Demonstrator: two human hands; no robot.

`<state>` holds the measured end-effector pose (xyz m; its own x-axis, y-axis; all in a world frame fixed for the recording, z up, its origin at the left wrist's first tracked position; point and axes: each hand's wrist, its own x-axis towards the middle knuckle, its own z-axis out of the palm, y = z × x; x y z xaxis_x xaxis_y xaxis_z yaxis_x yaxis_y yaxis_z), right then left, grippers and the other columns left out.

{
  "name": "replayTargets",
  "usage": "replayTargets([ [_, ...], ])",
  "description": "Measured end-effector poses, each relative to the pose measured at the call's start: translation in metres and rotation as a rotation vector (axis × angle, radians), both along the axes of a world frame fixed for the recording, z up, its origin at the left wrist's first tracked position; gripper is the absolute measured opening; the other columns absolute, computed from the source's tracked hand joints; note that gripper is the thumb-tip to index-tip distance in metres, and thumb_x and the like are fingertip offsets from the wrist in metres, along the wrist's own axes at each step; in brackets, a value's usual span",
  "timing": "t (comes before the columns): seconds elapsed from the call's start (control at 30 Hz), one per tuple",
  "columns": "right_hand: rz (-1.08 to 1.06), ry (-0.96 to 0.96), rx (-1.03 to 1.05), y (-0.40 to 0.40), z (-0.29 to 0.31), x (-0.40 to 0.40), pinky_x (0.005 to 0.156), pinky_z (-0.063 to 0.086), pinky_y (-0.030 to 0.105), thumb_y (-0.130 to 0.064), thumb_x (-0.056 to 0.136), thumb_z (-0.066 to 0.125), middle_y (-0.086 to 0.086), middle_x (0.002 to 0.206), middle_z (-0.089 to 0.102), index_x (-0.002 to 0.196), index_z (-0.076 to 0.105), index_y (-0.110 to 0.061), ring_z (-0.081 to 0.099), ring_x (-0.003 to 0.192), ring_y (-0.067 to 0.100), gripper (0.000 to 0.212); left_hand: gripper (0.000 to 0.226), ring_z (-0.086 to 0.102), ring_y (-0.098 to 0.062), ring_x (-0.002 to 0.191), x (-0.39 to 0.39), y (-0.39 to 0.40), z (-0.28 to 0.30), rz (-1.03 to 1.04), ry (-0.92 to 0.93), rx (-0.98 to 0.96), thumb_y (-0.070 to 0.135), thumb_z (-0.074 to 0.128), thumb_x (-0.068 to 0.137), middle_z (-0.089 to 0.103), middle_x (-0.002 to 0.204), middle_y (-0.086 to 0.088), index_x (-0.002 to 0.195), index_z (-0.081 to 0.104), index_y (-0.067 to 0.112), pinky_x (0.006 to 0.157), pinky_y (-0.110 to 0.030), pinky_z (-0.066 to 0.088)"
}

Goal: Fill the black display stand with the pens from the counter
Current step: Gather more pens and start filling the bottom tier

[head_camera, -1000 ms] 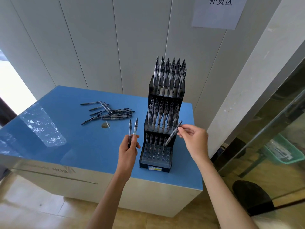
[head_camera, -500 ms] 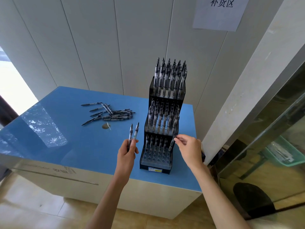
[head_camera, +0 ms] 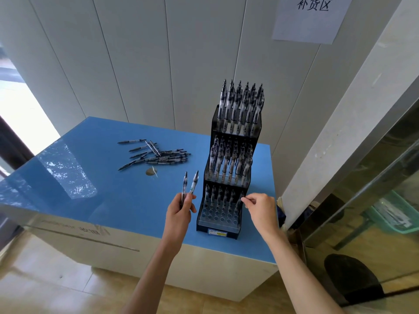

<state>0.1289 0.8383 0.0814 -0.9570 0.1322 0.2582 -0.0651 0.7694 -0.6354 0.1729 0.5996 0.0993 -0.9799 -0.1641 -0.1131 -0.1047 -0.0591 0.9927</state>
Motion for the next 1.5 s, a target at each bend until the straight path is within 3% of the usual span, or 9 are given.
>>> replayTargets([
  [0.17, 0.041, -0.022, -0.181, -0.006, 0.015, 0.002, 0.067, 0.061, 0.036, -0.02, 0.086, 0.079, -0.007, 0.064, 0.073, 0.08, 0.081, -0.013, 0.07, 0.061, 0.006, 0.009, 0.028, 0.031, -0.012, 0.052, -0.001, -0.001, 0.005, -0.019, 0.011, 0.041, 0.03, 0.054, 0.105, 0.052, 0.069, 0.001, 0.1, 0.064, 0.004, 0.048, -0.022, 0.031],
  [0.37, 0.258, -0.115, -0.584, -0.042, 0.049, 0.0, 0.08, 0.062, 0.036, -0.014, 0.089, 0.076, 0.001, 0.083, 0.078, 0.102, 0.078, -0.009, 0.075, 0.08, 0.017, 0.014, 0.041, 0.027, -0.013, 0.049, 0.001, 0.001, 0.012, -0.07, 0.01, 0.048, 0.031, 0.061, 0.101, 0.039, 0.057, 0.002, 0.095, 0.057, -0.008, 0.046, -0.021, 0.028],
  [0.57, 0.35, -0.237, -0.841, -0.069, 0.061, -0.001, 0.082, 0.062, 0.036, -0.009, 0.09, 0.073, 0.011, 0.092, 0.078, 0.104, 0.074, -0.008, 0.075, 0.088, 0.027, 0.014, 0.031, 0.032, -0.012, 0.046, 0.0, 0.001, 0.013, -0.153, 0.013, 0.071, 0.025, 0.054, 0.105, 0.061, 0.07, -0.004, 0.104, 0.071, 0.0, 0.043, -0.02, 0.028],
  [0.73, 0.327, -0.271, -0.927, -0.077, 0.063, 0.003, 0.076, 0.063, 0.035, -0.007, 0.09, 0.072, 0.015, 0.088, 0.077, 0.098, 0.074, -0.004, 0.076, 0.082, 0.03, 0.009, 0.032, 0.034, -0.013, 0.046, -0.003, -0.006, 0.008, -0.169, 0.005, 0.026, 0.028, 0.051, 0.107, 0.064, 0.073, -0.003, 0.105, 0.071, 0.003, 0.044, -0.021, 0.03],
  [0.87, 0.251, -0.197, -0.959, -0.073, 0.063, -0.003, 0.077, 0.063, 0.036, -0.006, 0.09, 0.072, 0.016, 0.089, 0.077, 0.1, 0.075, 0.0, 0.075, 0.083, 0.033, 0.012, 0.031, 0.041, -0.013, 0.056, -0.003, -0.013, 0.002, -0.047, 0.01, -0.057, 0.033, 0.051, 0.106, 0.055, 0.073, 0.0, 0.094, 0.071, 0.012, 0.055, -0.024, 0.037],
  [1.0, 0.133, -0.016, -0.714, -0.065, 0.056, -0.01, 0.074, 0.062, 0.033, -0.007, 0.089, 0.074, 0.008, 0.082, 0.077, 0.099, 0.076, -0.003, 0.076, 0.077, 0.022, 0.011, 0.027, 0.05, -0.006, 0.068, -0.007, -0.03, -0.001, 0.073, 0.009, -0.15, 0.033, 0.051, 0.106, 0.051, 0.076, 0.005, 0.093, 0.069, 0.019, 0.067, -0.027, 0.04],
  [1.17, 0.13, 0.123, -0.331, -0.07, 0.039, -0.012, 0.079, 0.058, 0.019, -0.013, 0.088, 0.076, -0.005, 0.084, 0.076, 0.1, 0.078, -0.009, 0.071, 0.076, 0.0, 0.013, 0.028, 0.029, -0.013, 0.061, -0.012, -0.043, 0.001, 0.093, 0.026, -0.136, 0.032, 0.053, 0.105, 0.033, 0.069, 0.002, 0.087, 0.051, 0.012, 0.058, -0.032, 0.03],
  [1.3, 0.144, 0.139, -0.208, -0.078, 0.03, -0.011, 0.075, 0.05, 0.004, -0.013, 0.088, 0.077, -0.006, 0.084, 0.076, 0.101, 0.079, -0.008, 0.063, 0.071, -0.015, 0.015, 0.024, 0.028, -0.012, 0.059, -0.013, -0.049, 0.001, 0.089, 0.059, -0.126, 0.03, 0.051, 0.106, 0.032, 0.065, 0.006, 0.095, 0.059, 0.01, 0.051, -0.026, 0.027],
  [1.5, 0.144, 0.099, -0.167, -0.084, 0.02, -0.011, 0.076, 0.053, 0.007, -0.014, 0.088, 0.077, -0.001, 0.084, 0.078, 0.1, 0.079, -0.009, 0.067, 0.072, -0.005, 0.014, 0.022, 0.028, -0.012, 0.058, -0.013, -0.052, -0.002, 0.072, 0.078, -0.141, 0.032, 0.05, 0.107, 0.031, 0.065, 0.004, 0.097, 0.065, 0.018, 0.05, -0.025, 0.027],
])
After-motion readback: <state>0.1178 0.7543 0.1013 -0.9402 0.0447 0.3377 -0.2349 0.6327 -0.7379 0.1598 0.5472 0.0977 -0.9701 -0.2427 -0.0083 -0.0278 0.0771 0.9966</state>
